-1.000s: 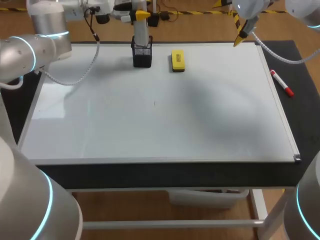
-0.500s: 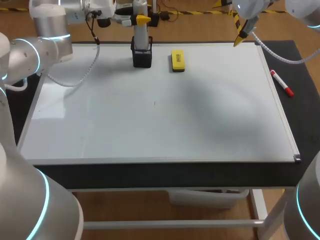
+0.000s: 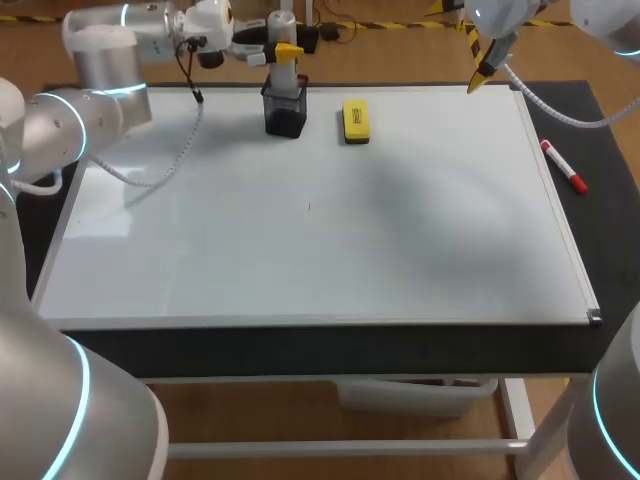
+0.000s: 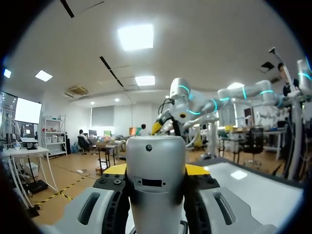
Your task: Pick up the inspection probe, press it on each red-marked spot on the whiteboard one by one, put down the probe, pick up the eraser, and wipe off all the red marks.
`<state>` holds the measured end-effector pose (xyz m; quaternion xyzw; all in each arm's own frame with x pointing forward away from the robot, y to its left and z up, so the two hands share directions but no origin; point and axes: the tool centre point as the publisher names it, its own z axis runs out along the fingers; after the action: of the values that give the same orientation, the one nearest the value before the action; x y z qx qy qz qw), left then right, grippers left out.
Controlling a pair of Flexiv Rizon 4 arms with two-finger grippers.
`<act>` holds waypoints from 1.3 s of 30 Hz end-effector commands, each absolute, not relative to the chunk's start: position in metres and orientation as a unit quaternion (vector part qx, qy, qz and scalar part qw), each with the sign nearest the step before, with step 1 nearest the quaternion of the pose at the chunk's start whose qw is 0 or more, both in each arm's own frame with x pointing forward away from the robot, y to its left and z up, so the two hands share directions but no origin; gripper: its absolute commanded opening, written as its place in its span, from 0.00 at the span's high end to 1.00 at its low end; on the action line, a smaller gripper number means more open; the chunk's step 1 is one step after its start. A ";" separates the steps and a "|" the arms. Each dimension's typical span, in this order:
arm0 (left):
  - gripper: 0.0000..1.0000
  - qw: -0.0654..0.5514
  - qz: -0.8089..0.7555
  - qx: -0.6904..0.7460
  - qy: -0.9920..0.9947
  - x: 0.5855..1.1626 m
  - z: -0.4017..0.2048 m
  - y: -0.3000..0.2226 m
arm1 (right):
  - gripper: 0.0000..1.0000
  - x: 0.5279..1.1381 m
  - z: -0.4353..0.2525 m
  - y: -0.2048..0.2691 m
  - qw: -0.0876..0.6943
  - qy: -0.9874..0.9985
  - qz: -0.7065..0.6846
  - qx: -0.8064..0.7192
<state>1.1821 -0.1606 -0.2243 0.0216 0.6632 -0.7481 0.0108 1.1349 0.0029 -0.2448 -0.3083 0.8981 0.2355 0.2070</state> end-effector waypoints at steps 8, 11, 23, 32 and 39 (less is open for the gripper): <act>1.00 -0.053 -0.746 0.083 0.659 1.196 -0.240 -0.162 | 0.00 1.136 -0.244 0.003 0.205 0.899 0.234 -0.310; 1.00 -0.055 -0.746 0.083 0.658 1.197 -0.244 -0.162 | 0.00 1.136 -0.244 0.003 0.205 0.899 0.234 -0.310; 1.00 -0.066 -0.749 0.098 0.651 1.197 -0.257 -0.160 | 0.00 1.136 -0.244 0.003 0.205 0.899 0.234 -0.310; 1.00 -0.073 -0.747 0.104 0.652 1.198 -0.263 -0.159 | 0.00 1.136 -0.244 0.003 0.205 0.899 0.234 -0.310; 1.00 -0.074 -0.747 0.105 0.652 1.199 -0.268 -0.157 | 0.00 1.136 -0.244 0.003 0.205 0.899 0.234 -0.310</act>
<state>1.1915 -0.1580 -0.2635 -0.0099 0.6594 -0.7513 0.0268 1.1349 0.0029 -0.2447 -0.3083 0.8981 0.2354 0.2070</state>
